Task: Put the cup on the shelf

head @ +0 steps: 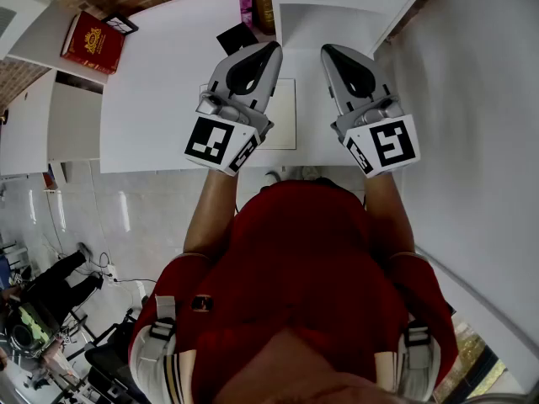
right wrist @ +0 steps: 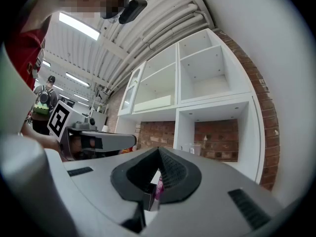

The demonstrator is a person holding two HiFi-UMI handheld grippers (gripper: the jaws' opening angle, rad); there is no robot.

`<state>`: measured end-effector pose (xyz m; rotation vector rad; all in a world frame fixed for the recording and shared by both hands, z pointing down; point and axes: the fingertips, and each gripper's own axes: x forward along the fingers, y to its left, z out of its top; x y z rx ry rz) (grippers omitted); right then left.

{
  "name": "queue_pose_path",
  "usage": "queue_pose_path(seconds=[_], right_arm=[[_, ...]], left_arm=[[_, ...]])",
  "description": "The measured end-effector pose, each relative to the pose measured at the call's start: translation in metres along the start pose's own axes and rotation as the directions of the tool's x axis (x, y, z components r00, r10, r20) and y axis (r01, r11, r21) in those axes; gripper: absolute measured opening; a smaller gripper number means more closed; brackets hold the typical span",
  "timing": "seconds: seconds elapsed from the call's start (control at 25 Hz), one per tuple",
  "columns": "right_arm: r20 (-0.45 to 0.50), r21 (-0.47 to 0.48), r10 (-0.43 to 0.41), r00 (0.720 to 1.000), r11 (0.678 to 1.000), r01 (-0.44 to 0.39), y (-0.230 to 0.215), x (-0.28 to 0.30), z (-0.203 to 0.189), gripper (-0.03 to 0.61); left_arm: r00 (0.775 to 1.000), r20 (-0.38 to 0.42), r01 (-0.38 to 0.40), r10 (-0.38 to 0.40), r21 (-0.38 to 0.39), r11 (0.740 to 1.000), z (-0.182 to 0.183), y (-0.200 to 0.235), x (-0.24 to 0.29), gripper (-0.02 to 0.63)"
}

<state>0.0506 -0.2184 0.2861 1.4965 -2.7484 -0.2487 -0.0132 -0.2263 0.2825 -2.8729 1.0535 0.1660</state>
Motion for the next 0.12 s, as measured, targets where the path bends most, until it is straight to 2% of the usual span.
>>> queue_pose_path(seconds=[0.12], right_arm=[[-0.001,-0.002,-0.001,1.000,1.000,0.001,0.0006,-0.0004,0.0008,-0.003]], left_arm=[[1.000,0.000,-0.001,0.001,0.001,1.000,0.0006,0.0002,-0.0013,0.005]])
